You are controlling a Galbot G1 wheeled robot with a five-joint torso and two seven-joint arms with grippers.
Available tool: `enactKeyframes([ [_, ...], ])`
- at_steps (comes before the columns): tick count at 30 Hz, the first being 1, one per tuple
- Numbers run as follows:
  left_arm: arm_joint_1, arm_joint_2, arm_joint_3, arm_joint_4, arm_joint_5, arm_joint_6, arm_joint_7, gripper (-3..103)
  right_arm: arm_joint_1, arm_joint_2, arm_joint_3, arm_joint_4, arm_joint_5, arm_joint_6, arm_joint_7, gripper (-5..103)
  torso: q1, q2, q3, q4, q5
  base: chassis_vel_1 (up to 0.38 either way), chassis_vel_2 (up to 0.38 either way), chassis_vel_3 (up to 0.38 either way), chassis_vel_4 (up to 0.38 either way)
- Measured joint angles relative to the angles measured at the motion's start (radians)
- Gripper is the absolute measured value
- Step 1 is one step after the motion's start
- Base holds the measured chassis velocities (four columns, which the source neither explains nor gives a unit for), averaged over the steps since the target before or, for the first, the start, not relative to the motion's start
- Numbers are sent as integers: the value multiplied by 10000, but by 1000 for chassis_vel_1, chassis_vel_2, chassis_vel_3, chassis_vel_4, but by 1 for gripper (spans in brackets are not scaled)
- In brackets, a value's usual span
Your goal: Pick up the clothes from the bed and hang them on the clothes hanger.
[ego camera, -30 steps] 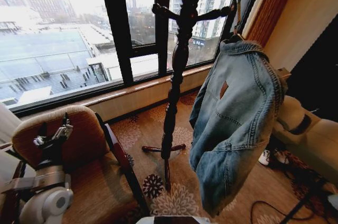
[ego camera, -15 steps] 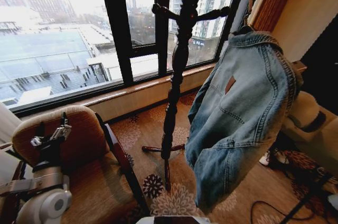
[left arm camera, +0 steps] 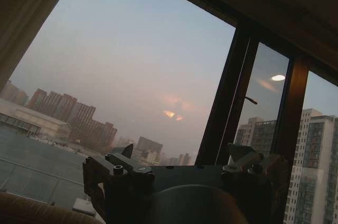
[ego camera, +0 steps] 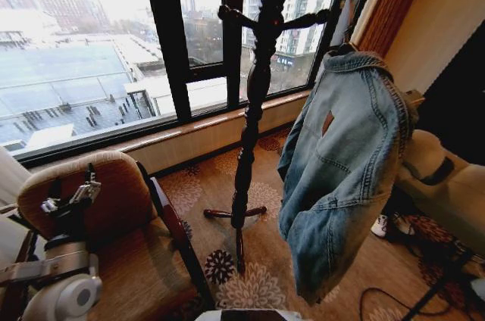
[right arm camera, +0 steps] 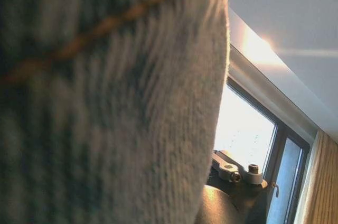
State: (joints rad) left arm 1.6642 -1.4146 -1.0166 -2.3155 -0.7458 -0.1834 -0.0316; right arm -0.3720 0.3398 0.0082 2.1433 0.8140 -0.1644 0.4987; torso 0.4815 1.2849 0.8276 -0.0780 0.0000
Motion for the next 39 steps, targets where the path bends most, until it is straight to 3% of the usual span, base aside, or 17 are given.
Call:
enactKeyframes([
  [9, -81, 30, -46, 138, -13, -20, 18, 100, 1188, 238, -953, -435, 26, -2, -64, 15, 1, 0, 0, 1, -2, 0, 0, 0, 0],
  [39, -360, 174, -2, 464, -34, 12, 30, 100, 1349, 920, -1374, -1347, -319, -26, -421, 15, 2, 0, 1, 0, -1, 0, 0, 0, 0],
])
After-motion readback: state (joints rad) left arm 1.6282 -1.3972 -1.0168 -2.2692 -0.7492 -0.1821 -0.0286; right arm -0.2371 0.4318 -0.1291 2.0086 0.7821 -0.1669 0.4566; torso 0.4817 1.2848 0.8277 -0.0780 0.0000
